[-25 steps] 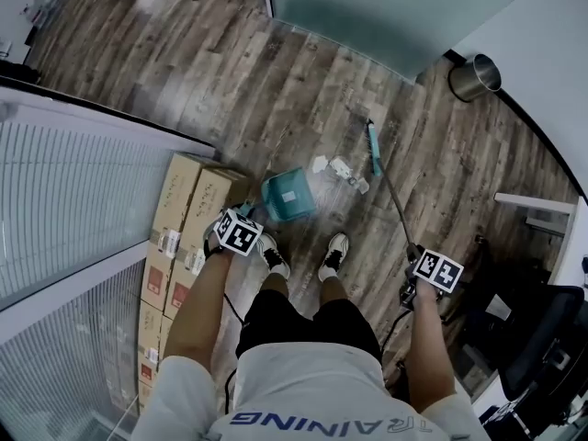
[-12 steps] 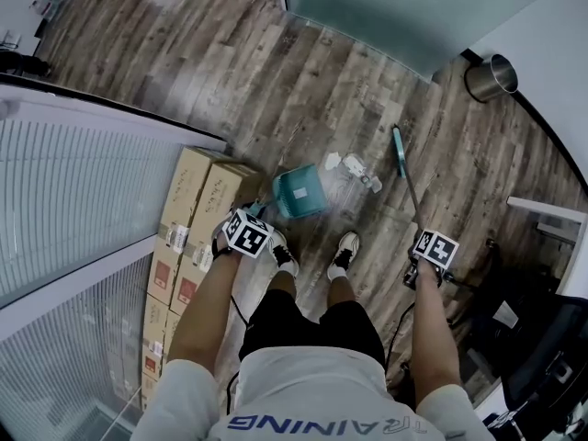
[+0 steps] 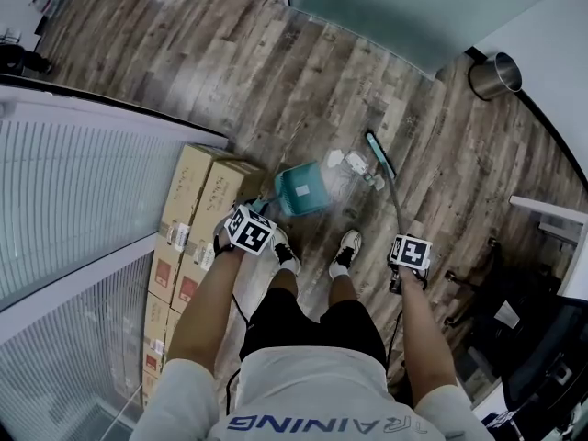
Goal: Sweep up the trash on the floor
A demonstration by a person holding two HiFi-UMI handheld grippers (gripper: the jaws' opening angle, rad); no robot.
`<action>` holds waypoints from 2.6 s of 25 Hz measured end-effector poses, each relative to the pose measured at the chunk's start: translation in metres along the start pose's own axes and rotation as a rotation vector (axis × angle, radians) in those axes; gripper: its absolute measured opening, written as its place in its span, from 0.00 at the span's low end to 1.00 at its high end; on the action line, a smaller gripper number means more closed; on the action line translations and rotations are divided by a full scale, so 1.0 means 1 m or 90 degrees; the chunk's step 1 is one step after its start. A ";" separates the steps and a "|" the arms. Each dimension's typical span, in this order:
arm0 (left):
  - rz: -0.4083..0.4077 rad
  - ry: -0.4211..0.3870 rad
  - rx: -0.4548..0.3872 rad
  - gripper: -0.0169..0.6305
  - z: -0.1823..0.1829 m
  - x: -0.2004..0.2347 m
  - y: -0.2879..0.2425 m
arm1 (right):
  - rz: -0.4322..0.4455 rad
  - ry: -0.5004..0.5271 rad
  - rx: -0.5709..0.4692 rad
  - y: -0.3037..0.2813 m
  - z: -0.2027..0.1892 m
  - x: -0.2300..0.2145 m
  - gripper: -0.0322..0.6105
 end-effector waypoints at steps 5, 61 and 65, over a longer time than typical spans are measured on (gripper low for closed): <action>0.002 0.000 -0.001 0.16 0.000 0.002 -0.001 | 0.023 0.087 -0.004 0.011 -0.003 0.025 0.22; 0.001 -0.005 0.004 0.16 0.003 0.002 0.001 | 0.086 -0.036 0.006 0.021 -0.013 -0.030 0.11; 0.003 -0.007 0.002 0.16 0.002 0.001 0.002 | 0.051 -0.008 0.007 0.020 -0.007 -0.027 0.18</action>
Point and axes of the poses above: the fingertips, and each gripper's own axes: y backward along the fingers, x to its left, z out of its top, the point moved 9 cm from there along y, backward along the fingers, and after that the axes turned 12 degrees about -z, right-handed, at the moved point
